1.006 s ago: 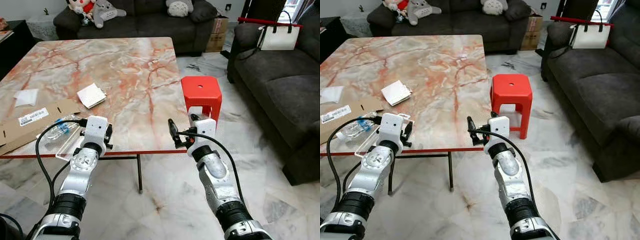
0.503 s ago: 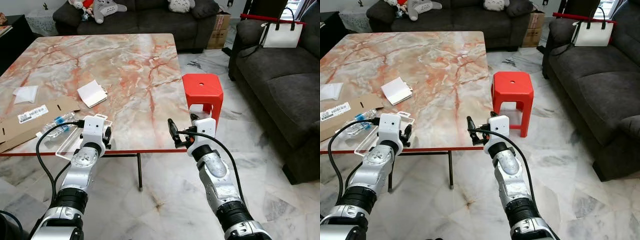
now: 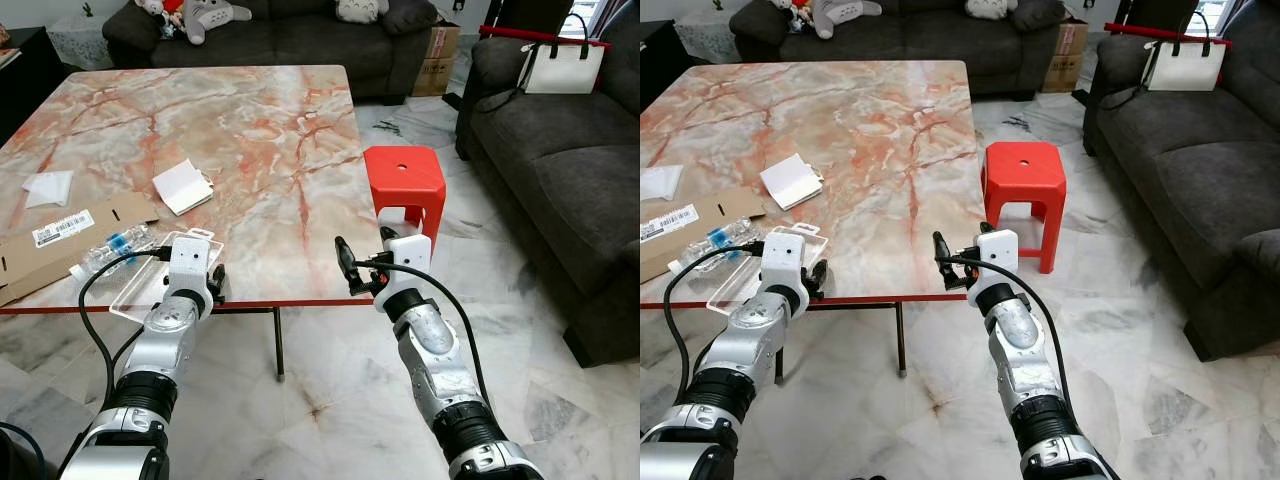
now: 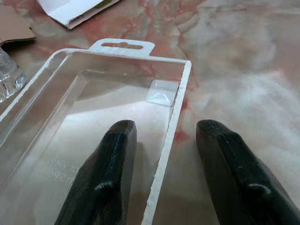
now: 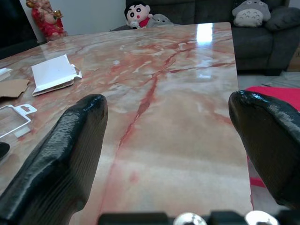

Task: Picking trash to rubbish bin

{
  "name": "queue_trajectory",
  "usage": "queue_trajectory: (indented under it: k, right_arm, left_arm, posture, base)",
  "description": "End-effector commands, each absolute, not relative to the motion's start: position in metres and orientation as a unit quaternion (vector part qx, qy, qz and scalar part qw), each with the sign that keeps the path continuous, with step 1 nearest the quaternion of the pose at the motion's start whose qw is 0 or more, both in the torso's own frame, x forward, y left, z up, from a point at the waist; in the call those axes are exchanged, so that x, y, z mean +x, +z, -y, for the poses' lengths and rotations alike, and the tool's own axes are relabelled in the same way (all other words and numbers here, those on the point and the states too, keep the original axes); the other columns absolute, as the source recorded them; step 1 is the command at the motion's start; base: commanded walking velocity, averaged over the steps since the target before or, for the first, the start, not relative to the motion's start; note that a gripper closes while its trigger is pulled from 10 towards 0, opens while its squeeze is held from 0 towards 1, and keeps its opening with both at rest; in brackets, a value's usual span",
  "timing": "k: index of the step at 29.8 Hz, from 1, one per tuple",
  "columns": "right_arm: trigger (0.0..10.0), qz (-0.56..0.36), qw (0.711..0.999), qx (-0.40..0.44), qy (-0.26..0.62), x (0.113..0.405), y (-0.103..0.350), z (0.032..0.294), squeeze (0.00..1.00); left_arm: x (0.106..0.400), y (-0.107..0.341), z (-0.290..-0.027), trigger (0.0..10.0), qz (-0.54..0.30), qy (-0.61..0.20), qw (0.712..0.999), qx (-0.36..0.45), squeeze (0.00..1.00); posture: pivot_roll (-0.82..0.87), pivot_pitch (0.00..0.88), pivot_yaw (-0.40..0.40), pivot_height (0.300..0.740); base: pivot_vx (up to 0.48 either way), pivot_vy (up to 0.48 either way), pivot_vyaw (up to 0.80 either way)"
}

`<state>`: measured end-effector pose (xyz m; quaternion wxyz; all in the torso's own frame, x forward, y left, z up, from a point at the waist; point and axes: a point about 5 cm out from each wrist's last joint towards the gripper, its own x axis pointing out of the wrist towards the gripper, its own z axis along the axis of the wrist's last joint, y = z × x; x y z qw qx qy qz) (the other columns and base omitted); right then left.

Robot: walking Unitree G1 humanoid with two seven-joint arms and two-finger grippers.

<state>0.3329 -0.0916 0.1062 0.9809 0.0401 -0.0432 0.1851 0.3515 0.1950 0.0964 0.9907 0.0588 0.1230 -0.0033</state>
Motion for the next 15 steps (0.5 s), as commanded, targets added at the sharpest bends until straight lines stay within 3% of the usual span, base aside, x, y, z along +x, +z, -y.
queue_trajectory:
  k: [1,15]
  right_arm:
    - [10.0,0.046,0.98,0.04,0.189,0.3328,0.1092,0.0903,0.0]
    - [10.0,0.045,0.98,0.039,0.188,0.3334,0.1089,0.0907,0.0]
  left_arm:
    - [0.3521,0.0946,-0.1947,0.0,-0.135,-0.003,0.989,0.063,0.0]
    - [0.3524,0.0938,-0.1943,0.0,-0.139,-0.002,0.988,0.061,0.0]
  posture:
    - [-0.04,0.085,0.002,0.74]
    - [-0.04,0.081,0.001,0.74]
  base:
    - [0.0,0.0,0.0]
    - [0.0,0.0,0.0]
